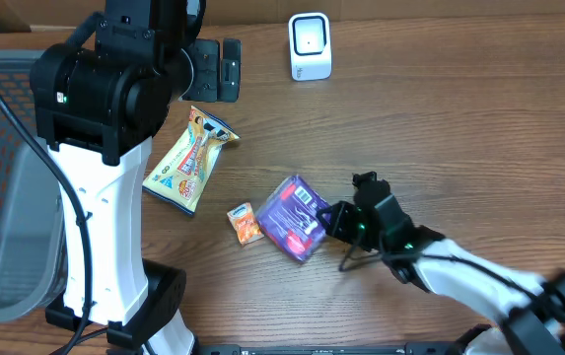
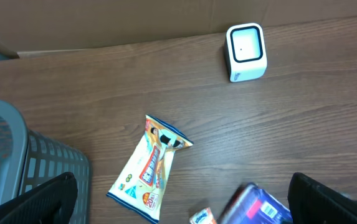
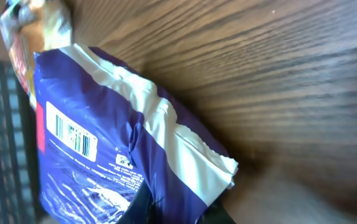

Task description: Scan the item barcode

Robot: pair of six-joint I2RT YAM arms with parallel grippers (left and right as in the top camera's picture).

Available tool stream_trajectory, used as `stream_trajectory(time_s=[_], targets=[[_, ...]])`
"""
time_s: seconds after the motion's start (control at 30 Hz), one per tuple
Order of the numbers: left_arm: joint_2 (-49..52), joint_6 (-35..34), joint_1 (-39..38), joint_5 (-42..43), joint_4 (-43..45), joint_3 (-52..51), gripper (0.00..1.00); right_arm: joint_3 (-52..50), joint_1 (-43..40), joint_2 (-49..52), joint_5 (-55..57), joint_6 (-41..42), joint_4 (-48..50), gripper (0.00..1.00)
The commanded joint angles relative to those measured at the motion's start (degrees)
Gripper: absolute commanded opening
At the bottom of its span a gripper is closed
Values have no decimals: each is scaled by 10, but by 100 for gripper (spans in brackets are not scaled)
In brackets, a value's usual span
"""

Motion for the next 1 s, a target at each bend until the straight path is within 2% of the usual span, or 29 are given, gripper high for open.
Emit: stream_trajectory(time_s=[0.0, 0.03, 0.07, 0.17, 0.23, 0.33, 0.5, 0.97], targets=[[5, 7, 2, 4, 1, -2, 100, 19, -10, -110, 4, -150, -79, 4], [5, 7, 2, 4, 1, -2, 100, 30, -14, -136, 4, -171, -118, 4], [5, 7, 2, 4, 1, -2, 100, 62, -24, -191, 5, -205, -210, 4], [5, 7, 2, 4, 1, -2, 100, 117, -37, -248, 45, -221, -348, 4], [5, 7, 2, 4, 1, -2, 100, 159, -46, -277, 79, -231, -428, 4], [5, 7, 2, 4, 1, -2, 100, 204, -54, -297, 94, -232, -490, 4], [5, 7, 2, 4, 1, -2, 100, 244, -55, -300, 94, -232, -527, 4], [5, 7, 2, 4, 1, -2, 100, 256, -55, -300, 77, -247, -539, 4]])
